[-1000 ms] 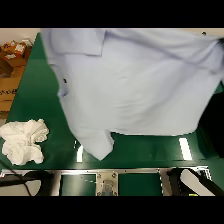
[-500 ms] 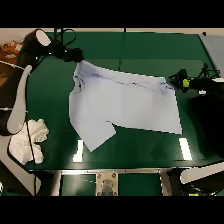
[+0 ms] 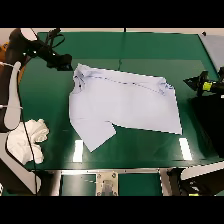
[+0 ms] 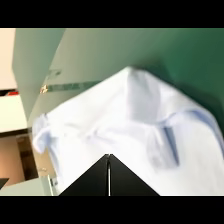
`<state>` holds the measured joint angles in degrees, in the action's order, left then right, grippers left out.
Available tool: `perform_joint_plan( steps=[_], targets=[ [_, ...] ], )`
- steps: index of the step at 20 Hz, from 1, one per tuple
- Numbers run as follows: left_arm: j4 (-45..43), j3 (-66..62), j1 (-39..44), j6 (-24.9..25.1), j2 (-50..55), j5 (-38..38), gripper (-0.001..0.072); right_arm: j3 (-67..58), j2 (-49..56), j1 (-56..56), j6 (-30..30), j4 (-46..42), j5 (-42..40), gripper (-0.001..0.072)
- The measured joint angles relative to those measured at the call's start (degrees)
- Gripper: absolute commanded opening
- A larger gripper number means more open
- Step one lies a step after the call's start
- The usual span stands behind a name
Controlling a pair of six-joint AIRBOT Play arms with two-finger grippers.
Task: Fold the shirts.
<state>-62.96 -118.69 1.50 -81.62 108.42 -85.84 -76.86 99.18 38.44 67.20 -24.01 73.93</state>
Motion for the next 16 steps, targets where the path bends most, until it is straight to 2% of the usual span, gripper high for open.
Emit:
perform_joint_plan(
  steps=[3,5,6,9,12,13,14,16],
  targets=[
    [0.3,3.3,0.1,-0.6,-2.6,-5.6,0.0023,6.9,-6.1,1.5,-1.0,-1.8,2.1,0.009],
    [0.3,10.8,0.3,-0.6,-7.6,-5.8,0.0023,13.6,-11.9,2.4,-1.4,-4.6,1.4,0.0094],
    [0.3,15.4,0.4,-0.5,-10.9,-5.2,0.0023,17.0,-15.2,2.9,-1.5,-5.9,0.5,0.014],
    [0.4,35.6,-0.1,0.1,-23.5,0.3,0.0024,28.6,-27.1,3.7,-1.5,-10.2,-3.1,0.0141],
    [0.4,54.2,-2.5,-0.5,-34.0,8.2,0.003,38.0,-38.2,4.0,-1.6,-10.6,-6.9,0.0151],
    [0.3,59.5,-3.6,-1.4,-36.3,11.4,0.0272,40.1,-40.6,4.0,-1.5,-9.7,-7.6,0.0151],
    [0.4,63.6,-4.4,-2.2,-37.8,14.2,0.0477,41.9,-42.4,4.0,-1.5,-8.7,-8.3,0.0151],
    [1.2,70.4,-5.3,-3.1,-39.2,20.0,0.0473,44.1,-44.6,4.0,-1.5,-6.1,-9.2,0.0149]
  ],
)
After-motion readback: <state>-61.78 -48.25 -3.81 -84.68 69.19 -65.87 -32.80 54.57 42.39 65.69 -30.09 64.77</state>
